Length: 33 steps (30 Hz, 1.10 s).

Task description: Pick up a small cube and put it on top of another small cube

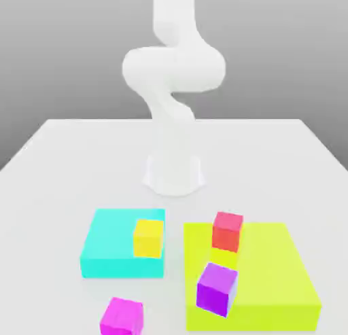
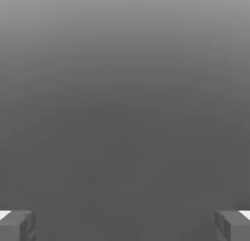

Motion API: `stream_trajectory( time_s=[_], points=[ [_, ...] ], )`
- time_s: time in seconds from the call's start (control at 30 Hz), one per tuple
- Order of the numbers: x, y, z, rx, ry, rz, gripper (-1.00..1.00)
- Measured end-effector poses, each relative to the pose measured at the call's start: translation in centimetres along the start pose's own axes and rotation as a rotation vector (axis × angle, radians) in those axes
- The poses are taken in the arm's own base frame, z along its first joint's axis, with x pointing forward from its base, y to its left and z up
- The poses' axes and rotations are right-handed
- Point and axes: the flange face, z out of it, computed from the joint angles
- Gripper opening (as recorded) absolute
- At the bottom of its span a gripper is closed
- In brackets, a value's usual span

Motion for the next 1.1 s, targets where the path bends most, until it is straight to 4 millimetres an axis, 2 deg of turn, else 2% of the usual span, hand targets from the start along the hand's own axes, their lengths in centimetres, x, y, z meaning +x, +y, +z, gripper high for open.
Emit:
stream_trajectory(
  time_s=[0.13, 0.27, 0.43, 0.57, 0.73, 0.87, 1.03, 1.07, 1.1],
  points=[
    [0.5, 1.1, 7.8, -0.084, -0.074, 0.029, 0.00],
    [0.2, 3.1, 15.2, -0.166, -0.143, 0.058, 0.00],
    [-1.1, 6.7, 23.9, -0.272, -0.226, 0.095, 0.00],
    [-2.9, 10.6, 30.2, -0.358, -0.290, 0.127, 0.00],
    [-6.1, 16.2, 37.2, -0.469, -0.367, 0.165, 0.00],
    [-9.5, 21.1, 41.8, -0.558, -0.428, 0.191, 0.00],
    [-12.8, 25.1, 46.9, -0.583, -0.444, 0.198, 0.00],
    [-13.2, 25.5, 47.6, -0.583, -0.444, 0.198, -1.00],
    [-13.2, 25.5, 47.6, -0.583, -0.444, 0.198, -1.00]
  ],
)
